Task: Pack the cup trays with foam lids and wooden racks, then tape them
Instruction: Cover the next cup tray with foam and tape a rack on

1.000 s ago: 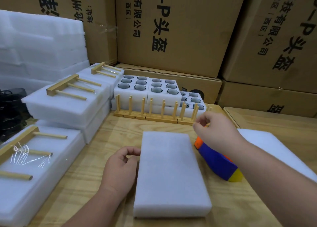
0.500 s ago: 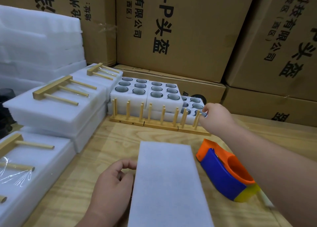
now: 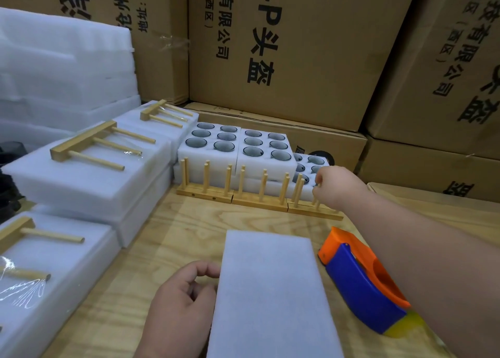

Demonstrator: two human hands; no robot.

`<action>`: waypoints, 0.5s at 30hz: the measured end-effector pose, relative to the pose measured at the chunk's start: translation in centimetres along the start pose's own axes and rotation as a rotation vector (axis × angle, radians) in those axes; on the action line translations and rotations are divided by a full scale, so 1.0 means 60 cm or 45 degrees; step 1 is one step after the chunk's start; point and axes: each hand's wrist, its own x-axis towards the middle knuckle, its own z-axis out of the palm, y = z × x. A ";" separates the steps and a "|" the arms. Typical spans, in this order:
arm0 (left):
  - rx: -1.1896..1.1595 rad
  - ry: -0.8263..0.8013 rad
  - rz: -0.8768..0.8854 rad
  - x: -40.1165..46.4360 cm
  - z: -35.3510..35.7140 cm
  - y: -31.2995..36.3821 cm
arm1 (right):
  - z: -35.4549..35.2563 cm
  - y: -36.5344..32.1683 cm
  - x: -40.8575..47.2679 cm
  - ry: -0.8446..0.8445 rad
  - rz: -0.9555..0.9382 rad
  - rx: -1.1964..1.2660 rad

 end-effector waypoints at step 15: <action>0.042 -0.006 0.018 0.005 -0.004 -0.006 | -0.012 -0.012 -0.014 -0.257 -0.093 -0.441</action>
